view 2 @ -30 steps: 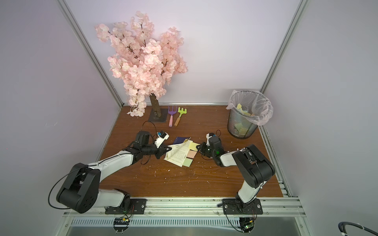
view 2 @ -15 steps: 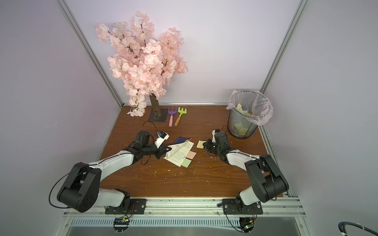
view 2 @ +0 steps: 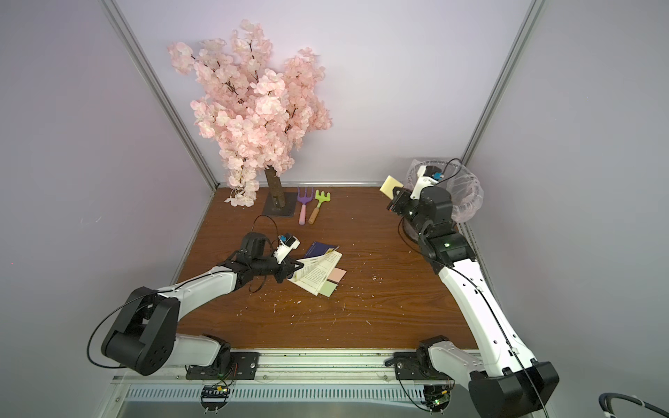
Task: Peel off the used sticky note
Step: Place the note in the trash bin.
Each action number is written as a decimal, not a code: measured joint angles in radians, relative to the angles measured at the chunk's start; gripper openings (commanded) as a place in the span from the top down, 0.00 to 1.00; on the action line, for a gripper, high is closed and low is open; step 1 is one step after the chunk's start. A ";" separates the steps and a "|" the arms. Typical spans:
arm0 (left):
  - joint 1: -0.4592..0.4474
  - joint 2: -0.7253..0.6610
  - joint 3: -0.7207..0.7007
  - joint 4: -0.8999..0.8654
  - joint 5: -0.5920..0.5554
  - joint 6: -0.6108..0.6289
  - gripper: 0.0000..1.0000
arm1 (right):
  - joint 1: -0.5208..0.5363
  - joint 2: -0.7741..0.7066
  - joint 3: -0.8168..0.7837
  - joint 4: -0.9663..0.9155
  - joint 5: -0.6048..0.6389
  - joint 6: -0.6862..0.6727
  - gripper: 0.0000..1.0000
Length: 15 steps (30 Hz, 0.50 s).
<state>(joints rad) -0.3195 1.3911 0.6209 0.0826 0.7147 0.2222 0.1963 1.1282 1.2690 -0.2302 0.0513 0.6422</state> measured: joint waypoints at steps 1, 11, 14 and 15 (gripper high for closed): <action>0.000 0.000 0.000 -0.001 0.001 0.002 0.99 | -0.034 0.006 0.024 -0.018 0.023 -0.006 1.00; 0.000 0.008 0.005 -0.015 0.019 0.011 0.99 | -0.272 0.300 0.307 -0.142 0.092 -0.034 1.00; 0.000 0.008 0.005 -0.016 0.021 0.011 0.99 | -0.296 0.402 0.362 -0.174 0.102 -0.046 0.88; 0.000 0.008 0.005 -0.016 0.022 0.011 0.99 | -0.301 0.427 0.372 -0.185 0.108 -0.048 0.80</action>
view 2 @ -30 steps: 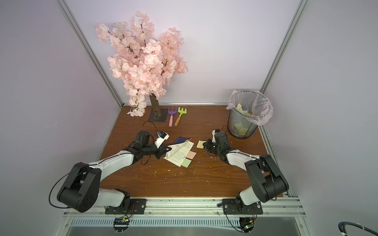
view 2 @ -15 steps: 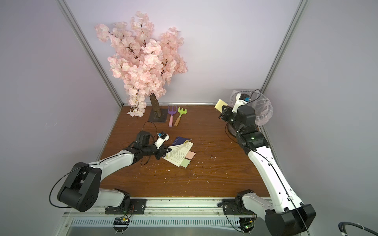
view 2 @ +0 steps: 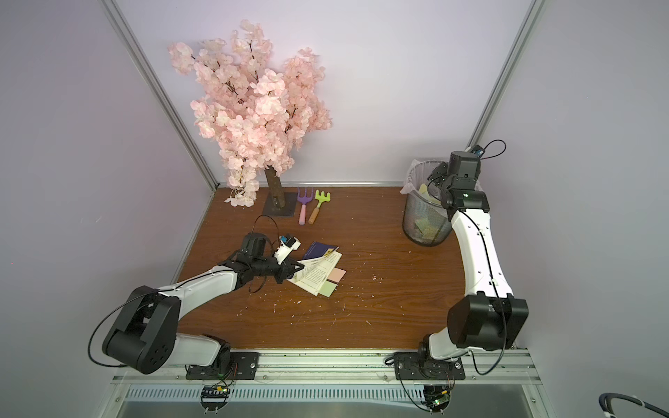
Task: Peel off the used sticky note
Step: Place the note in the trash bin, then turn the page of the book at the center of the board.
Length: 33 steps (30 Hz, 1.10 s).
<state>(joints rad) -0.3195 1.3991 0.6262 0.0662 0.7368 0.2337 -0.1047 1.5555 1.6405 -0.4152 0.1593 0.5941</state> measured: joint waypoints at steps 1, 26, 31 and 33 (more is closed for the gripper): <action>0.000 0.000 0.000 0.000 0.000 0.000 0.99 | -0.003 0.024 0.007 -0.010 0.005 -0.008 0.73; 0.000 0.024 0.013 -0.027 0.023 0.011 0.99 | 0.325 -0.072 -0.077 0.017 -0.149 -0.035 0.41; 0.000 0.025 0.015 -0.032 0.023 0.015 0.99 | 0.584 -0.224 -0.613 0.322 -0.248 0.140 0.38; 0.000 0.026 0.015 -0.034 0.023 0.016 0.99 | 0.665 -0.235 -0.745 0.409 -0.251 0.200 0.36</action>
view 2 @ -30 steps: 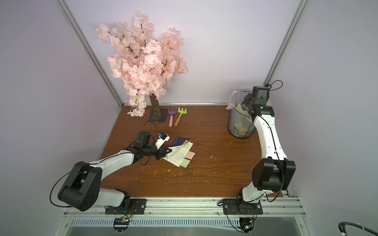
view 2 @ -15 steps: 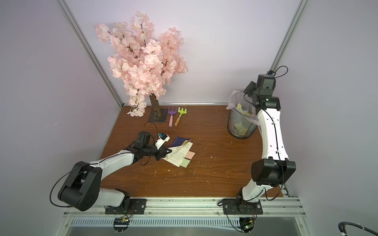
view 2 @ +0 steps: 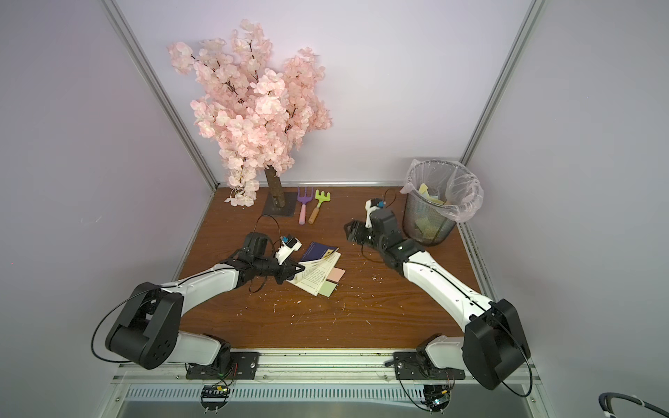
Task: Peel off the used sticky note
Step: Turn the page of the book at the center of the board.
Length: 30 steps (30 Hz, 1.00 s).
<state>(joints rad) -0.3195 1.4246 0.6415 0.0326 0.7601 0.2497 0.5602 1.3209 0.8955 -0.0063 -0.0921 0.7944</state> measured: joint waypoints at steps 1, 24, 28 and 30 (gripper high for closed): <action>0.000 0.000 0.000 -0.001 0.000 0.001 0.99 | 0.036 0.003 -0.044 0.042 -0.002 0.028 0.36; -0.013 0.034 0.033 -0.048 -0.004 0.024 0.97 | 0.202 0.283 -0.296 0.739 -0.031 0.449 0.08; -0.016 0.038 0.035 -0.050 -0.005 0.024 0.98 | 0.203 0.293 -0.296 0.761 -0.031 0.460 0.08; -0.017 0.040 0.036 -0.051 -0.005 0.024 0.98 | 0.203 0.305 -0.299 0.769 -0.031 0.465 0.07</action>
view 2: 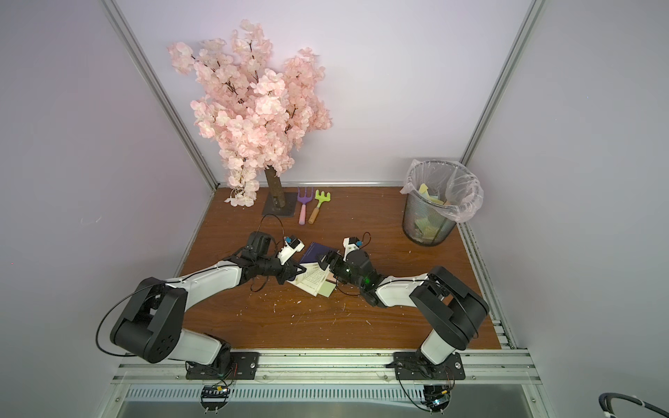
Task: Peel off the used sticky note
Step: Turn the page of the book at the center of the board.
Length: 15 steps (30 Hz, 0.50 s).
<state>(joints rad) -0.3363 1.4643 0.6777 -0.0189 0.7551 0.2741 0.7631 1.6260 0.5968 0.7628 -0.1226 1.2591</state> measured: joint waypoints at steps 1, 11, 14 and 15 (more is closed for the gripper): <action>0.000 0.000 0.000 0.000 0.000 0.000 0.98 | 0.000 0.006 -0.002 0.000 0.000 0.003 0.07; -0.001 0.000 0.001 -0.003 0.000 0.000 0.99 | 0.001 0.022 -0.016 -0.010 -0.001 0.014 0.01; -0.001 0.002 0.003 -0.004 0.000 0.001 0.99 | 0.001 0.036 -0.014 -0.015 -0.002 0.014 0.01; -0.001 0.002 0.003 -0.004 0.000 0.001 0.99 | 0.001 0.044 -0.012 -0.017 -0.003 0.014 0.01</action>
<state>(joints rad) -0.3370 1.4662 0.6807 -0.0227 0.7547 0.2749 0.7639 1.6703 0.5850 0.7460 -0.1257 1.2736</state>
